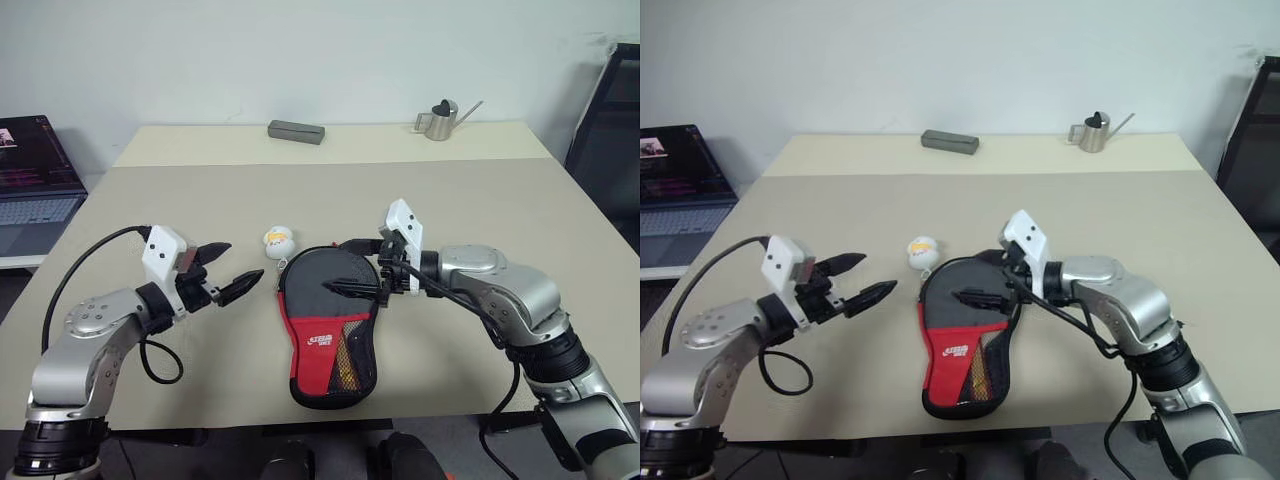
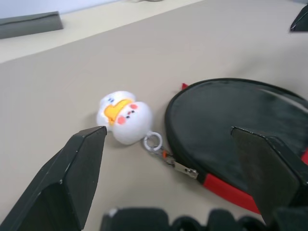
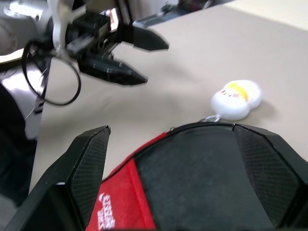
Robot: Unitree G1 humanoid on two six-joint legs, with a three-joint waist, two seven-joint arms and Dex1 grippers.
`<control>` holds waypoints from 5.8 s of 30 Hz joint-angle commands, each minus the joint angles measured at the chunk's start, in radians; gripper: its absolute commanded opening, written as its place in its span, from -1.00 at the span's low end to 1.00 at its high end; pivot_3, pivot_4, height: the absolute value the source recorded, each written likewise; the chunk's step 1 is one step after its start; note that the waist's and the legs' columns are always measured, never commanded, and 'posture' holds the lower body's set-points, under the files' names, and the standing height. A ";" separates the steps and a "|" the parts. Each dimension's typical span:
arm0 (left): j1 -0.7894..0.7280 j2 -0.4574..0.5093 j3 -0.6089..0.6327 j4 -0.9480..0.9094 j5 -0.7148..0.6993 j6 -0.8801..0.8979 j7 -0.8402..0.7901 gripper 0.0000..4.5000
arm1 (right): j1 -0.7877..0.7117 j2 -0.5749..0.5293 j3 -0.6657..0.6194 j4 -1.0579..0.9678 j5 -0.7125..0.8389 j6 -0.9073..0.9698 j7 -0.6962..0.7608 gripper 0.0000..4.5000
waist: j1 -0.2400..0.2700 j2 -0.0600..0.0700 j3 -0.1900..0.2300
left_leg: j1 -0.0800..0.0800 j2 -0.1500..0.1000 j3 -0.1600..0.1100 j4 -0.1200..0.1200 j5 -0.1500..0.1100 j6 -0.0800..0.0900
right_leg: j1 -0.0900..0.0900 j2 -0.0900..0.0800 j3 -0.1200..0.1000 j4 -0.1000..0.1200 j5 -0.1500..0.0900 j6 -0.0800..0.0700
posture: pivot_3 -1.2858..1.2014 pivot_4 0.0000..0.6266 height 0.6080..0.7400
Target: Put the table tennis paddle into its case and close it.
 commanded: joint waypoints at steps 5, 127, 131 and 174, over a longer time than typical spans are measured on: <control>-0.021 0.062 0.087 0.070 0.031 -0.046 -0.007 1.00 | -0.060 0.075 0.087 0.132 -0.150 -0.097 0.040 0.98 | -0.001 0.000 0.000 | 0.000 0.000 0.000 0.000 0.000 0.000 | 0.000 0.000 0.000 0.000 0.000 -0.001 | 0.03 -0.52 1.00; -1.161 -0.514 -0.371 1.595 0.837 -0.563 0.486 -0.86 | 0.289 0.386 0.116 0.246 -0.537 0.053 -0.303 1.00 | -0.006 -0.007 -0.007 | 0.005 -0.002 -0.003 0.013 0.003 -0.006 | 0.002 0.008 -0.002 0.016 0.002 0.004 | 0.03 -0.52 1.00; -1.212 -0.575 -0.380 1.600 0.872 -0.577 0.572 -0.86 | 0.342 0.392 0.107 0.179 -0.530 0.087 -0.344 1.00 | 0.006 -0.009 -0.008 | 0.004 -0.003 -0.004 0.013 0.003 -0.006 | 0.002 0.008 -0.003 0.015 0.002 0.004 | 0.03 -0.52 1.00; -1.206 -0.586 -0.290 1.584 0.825 -0.545 0.442 0.86 | 0.232 0.399 0.084 0.307 -0.525 0.018 -0.330 1.00 | -0.014 -0.008 -0.010 | 0.007 0.000 -0.004 0.013 0.003 -0.007 | 0.004 0.011 -0.002 0.016 0.002 0.005 | 0.03 -0.52 1.00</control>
